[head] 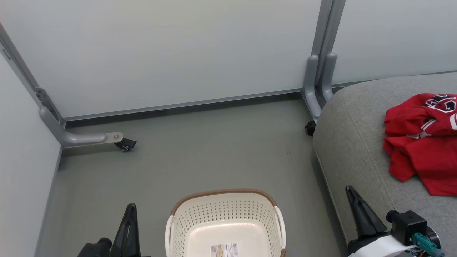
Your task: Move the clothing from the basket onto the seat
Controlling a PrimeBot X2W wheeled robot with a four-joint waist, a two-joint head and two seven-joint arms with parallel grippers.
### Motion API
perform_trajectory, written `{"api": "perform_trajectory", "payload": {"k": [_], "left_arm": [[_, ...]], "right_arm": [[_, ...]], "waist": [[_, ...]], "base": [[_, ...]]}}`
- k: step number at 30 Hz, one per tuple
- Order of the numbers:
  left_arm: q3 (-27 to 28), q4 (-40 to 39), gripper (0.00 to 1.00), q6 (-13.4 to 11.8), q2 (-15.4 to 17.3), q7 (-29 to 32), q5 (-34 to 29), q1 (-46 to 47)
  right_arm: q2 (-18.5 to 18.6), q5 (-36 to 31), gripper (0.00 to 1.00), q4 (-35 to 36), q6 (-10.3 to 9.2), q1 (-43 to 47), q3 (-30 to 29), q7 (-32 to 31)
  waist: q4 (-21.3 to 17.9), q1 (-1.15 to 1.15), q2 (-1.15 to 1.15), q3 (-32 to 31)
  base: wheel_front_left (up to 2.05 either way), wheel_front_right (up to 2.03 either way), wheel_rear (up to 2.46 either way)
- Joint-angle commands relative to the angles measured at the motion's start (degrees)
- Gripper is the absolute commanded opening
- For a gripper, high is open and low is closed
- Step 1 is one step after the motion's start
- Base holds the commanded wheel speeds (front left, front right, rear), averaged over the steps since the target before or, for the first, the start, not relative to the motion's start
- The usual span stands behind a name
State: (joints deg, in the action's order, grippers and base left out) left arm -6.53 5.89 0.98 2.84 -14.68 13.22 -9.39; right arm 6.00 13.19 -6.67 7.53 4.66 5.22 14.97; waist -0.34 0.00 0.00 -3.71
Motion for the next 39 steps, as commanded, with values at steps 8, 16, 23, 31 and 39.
{"api": "perform_trajectory", "payload": {"k": [8,16,23,31,39], "left_arm": [[0.98,0.19,0.0,0.7,0.5,1.95,10.02,1.79],[1.8,1.25,0.0,1.4,0.87,3.67,18.16,3.5],[2.51,2.09,0.0,1.97,1.14,5.13,24.79,4.85],[3.33,2.76,0.0,2.54,1.35,6.66,31.55,6.2],[4.14,3.31,0.0,3.04,1.49,8.12,37.65,7.35]], "right_arm": [[0.09,9.96,0.0,-0.21,-0.01,-1.46,-0.93,-2.07],[0.06,18.0,0.0,-1.01,-0.01,-2.6,-1.73,-3.89],[-0.02,24.56,0.0,-1.64,-0.01,-3.48,-2.43,-5.43],[-0.14,31.26,0.0,-2.26,-0.02,-4.38,-3.22,-7.04],[-0.27,37.36,0.0,-2.84,-0.02,-5.24,-3.97,-8.6]], "waist": [[0.02,0.0,0.0,0.27],[0.05,0.0,0.0,0.51],[0.07,0.0,0.0,0.73],[0.09,0.0,0.0,0.98],[0.11,0.0,0.0,1.22]], "base": [[0.0,0.0,0.0],[0.0,0.0,0.0],[0.0,0.0,0.0],[0.0,0.0,0.0],[0.0,0.0,0.0]]}}
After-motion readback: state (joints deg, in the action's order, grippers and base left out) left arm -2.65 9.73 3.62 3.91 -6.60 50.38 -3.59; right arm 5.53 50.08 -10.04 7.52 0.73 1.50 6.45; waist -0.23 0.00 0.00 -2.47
